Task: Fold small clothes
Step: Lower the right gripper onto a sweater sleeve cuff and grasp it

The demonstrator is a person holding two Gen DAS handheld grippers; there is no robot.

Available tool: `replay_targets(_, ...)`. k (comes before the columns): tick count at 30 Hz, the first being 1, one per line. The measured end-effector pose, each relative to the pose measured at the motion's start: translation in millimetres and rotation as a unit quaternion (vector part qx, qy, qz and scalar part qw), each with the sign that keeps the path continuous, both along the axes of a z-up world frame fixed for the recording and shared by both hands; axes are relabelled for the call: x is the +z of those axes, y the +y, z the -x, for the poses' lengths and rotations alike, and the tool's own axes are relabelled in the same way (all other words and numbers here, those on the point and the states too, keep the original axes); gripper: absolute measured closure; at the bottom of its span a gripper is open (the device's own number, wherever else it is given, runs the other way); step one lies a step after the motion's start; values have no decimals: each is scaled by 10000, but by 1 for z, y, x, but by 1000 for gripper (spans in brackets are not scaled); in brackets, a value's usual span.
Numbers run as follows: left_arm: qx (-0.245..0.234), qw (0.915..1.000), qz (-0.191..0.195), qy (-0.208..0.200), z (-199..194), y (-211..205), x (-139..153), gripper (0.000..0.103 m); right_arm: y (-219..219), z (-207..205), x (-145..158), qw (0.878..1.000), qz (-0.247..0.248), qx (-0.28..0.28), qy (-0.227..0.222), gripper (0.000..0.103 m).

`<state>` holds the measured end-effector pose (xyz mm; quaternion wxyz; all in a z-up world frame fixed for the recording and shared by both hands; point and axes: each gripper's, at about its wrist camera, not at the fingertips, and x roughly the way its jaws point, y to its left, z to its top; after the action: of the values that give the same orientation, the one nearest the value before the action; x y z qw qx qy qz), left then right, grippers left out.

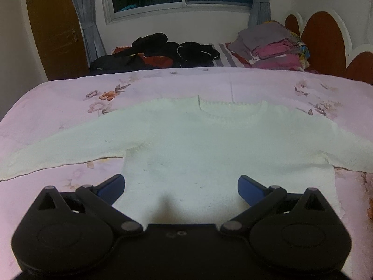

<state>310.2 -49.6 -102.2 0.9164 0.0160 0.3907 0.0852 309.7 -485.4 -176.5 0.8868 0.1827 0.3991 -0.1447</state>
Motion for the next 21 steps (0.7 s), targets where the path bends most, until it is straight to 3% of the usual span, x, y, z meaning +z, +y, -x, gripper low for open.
replay_targets(6,17,9999,-124,67,-9,-4,-4,0,-35,-15,-22,9986,-365,-366,113,38)
replay_targets(11,14,9996,-286,14,-11,-3,-6,0,-46,-27,-28,9986,-193,-488,-21,39)
replay_targets(12,10,9995,-310,25,-12,-4,-6,0,-47,-30,-29,9986,-139,-506,-43,43)
replay_targets(13,8,9994,-337,47,-13,-4,-6,0,-47,-32,-29,9986,-65,-528,-66,58)
replay_targets(16,9,9993,-366,67,-16,-2,-4,1,-50,-35,-32,9982,-132,-538,-209,85)
replay_targets(18,-1,9992,-400,51,-16,-1,-3,1,-52,-35,-31,9976,-203,-583,-307,94)
replay_targets(21,-57,9995,-322,-1,-17,3,-1,1,-47,-34,-22,9972,-184,-487,-544,96)
